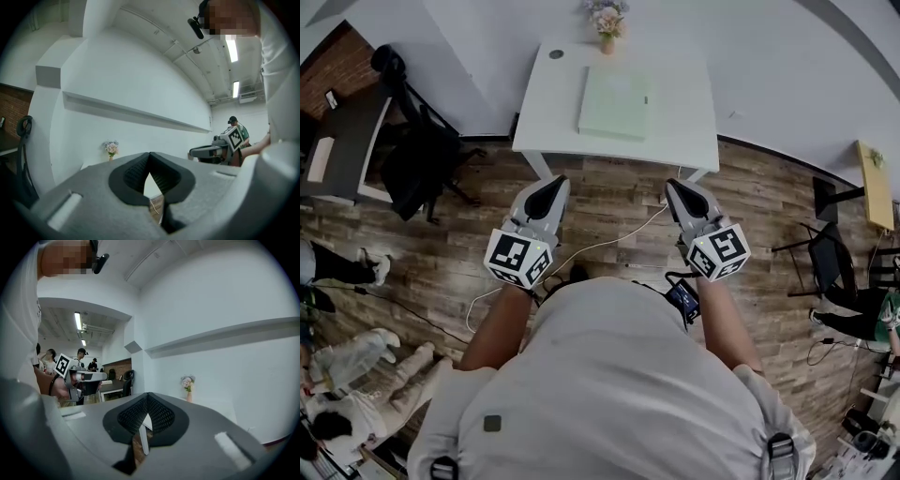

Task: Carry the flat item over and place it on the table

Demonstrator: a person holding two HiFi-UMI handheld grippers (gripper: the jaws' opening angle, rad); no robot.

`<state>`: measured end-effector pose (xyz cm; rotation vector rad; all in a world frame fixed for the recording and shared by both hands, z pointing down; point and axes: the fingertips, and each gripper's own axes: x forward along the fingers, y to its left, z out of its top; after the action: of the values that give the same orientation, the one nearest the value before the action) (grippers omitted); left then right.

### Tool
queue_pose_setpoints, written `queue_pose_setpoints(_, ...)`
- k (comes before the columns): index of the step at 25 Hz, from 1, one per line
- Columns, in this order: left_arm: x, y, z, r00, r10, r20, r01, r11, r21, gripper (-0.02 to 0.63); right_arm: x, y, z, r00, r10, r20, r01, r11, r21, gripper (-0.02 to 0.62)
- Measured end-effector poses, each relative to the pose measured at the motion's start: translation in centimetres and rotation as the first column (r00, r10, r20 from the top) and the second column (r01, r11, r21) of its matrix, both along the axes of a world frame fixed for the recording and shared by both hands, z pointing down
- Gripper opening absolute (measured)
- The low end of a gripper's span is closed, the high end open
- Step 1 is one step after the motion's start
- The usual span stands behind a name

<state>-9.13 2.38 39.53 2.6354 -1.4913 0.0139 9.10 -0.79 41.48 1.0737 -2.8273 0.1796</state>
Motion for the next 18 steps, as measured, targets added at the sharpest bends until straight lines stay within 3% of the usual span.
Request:
queue_pose_setpoints(11,9.2,4.9,1.5,0.997,-0.081,0.009,0.082,0.996,-0.032,0.000,7.7,4.0,0.7,0.996,-0.086,0.010,0.086,0.996,0.007,0.009)
queue_pose_setpoints(18,13.0,7.2,1.6,0.993,-0.119,0.022,0.120,0.992,-0.042,0.000,11.0,5.9,0.9,0.993,-0.112,0.041,0.112,0.994,-0.010,0.009)
